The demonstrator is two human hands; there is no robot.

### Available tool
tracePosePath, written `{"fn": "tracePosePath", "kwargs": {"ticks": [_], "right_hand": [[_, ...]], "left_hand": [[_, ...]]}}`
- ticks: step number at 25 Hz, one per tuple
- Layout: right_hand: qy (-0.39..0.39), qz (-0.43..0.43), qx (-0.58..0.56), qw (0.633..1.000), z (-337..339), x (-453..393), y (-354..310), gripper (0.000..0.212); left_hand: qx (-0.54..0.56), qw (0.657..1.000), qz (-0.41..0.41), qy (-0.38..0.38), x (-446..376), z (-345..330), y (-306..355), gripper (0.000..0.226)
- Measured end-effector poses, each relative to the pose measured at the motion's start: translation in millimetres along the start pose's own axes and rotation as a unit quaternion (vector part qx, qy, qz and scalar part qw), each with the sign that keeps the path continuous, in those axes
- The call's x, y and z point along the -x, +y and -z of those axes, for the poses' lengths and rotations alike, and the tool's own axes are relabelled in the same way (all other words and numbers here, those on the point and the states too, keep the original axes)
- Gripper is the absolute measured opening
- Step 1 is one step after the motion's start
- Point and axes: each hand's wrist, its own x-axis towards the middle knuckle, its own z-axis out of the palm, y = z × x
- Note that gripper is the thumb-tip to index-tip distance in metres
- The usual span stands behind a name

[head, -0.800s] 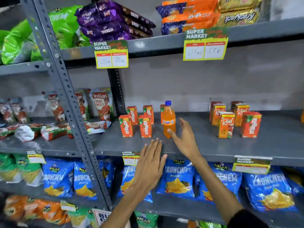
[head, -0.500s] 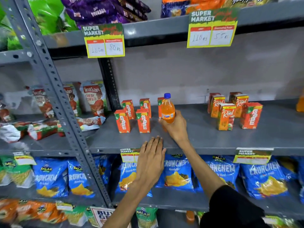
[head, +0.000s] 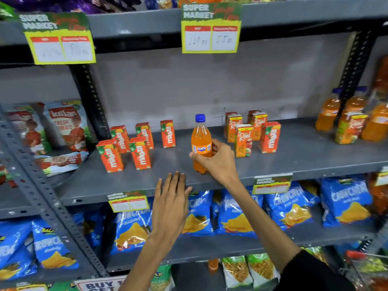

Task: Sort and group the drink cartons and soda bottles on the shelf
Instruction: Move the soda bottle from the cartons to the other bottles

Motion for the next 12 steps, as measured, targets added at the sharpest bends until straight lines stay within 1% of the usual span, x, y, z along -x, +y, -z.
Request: {"fn": "tracePosePath", "kwargs": {"ticks": [3, 8, 9, 12], "right_hand": [[0.01, -0.008, 0.012, 1.0, 68, 4, 13, 0.054], [0.062, -0.038, 0.038, 0.997, 196, -7, 51, 0.038], [0.081, -0.042, 0.046, 0.995, 220, -12, 61, 0.04], [0.136, -0.053, 0.064, 0.987, 284, -29, 87, 0.059]], "left_hand": [[0.021, 1.0, -0.013, -0.015, -6, 1, 52, 0.063], [0.059, 0.997, -0.031, -0.027, -24, 0, 146, 0.066], [0.059, 0.997, -0.037, -0.029, -27, -1, 164, 0.066], [0.062, 0.996, -0.047, -0.033, -36, -5, 218, 0.067]]}}
